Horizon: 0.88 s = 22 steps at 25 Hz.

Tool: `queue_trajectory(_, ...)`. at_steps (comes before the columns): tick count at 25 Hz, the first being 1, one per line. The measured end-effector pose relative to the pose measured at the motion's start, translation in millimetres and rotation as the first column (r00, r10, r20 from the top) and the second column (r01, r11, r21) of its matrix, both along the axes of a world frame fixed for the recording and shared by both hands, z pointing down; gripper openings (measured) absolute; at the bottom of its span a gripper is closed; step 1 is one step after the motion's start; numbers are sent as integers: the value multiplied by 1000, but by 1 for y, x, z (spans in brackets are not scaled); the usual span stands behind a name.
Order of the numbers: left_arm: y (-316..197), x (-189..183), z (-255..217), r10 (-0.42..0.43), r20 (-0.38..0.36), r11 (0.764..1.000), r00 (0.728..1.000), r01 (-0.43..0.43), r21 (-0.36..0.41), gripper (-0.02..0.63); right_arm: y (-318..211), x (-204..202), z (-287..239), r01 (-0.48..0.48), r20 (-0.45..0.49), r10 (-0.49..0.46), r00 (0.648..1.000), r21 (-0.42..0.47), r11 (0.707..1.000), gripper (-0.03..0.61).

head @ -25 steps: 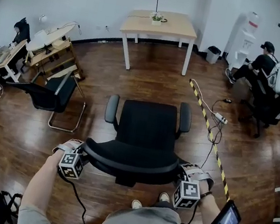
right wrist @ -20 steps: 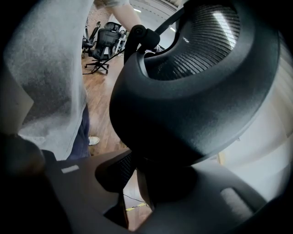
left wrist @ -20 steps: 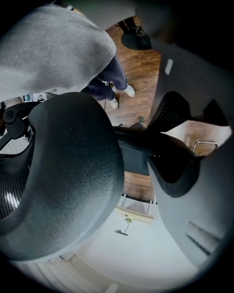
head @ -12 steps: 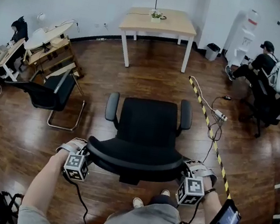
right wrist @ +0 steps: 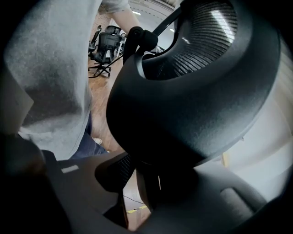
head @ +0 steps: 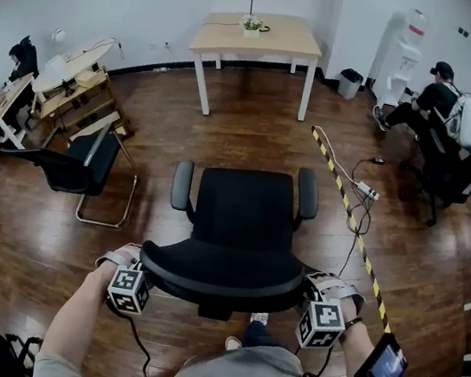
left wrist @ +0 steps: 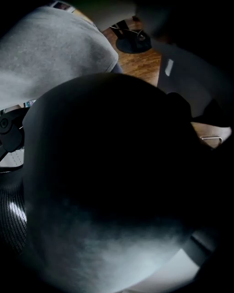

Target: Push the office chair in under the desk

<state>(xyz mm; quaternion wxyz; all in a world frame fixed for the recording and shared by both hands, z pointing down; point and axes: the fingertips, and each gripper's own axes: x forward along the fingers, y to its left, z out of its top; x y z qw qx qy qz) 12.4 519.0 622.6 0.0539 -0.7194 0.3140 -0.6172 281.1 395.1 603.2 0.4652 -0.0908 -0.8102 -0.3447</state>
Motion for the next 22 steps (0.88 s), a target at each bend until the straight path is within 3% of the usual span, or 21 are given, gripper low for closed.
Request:
queue_trajectory(10,-19,-5,4,-26,-6,1000,1000,26,-17,138,-24,-5,1,6,-7,-6,1000,-11,1000,138)
queue_trajectory(22,-70,-39,7,-68,0,997,998,68,-36,144,-78,-38,2,17,3,-17,1000,-4,1000,135)
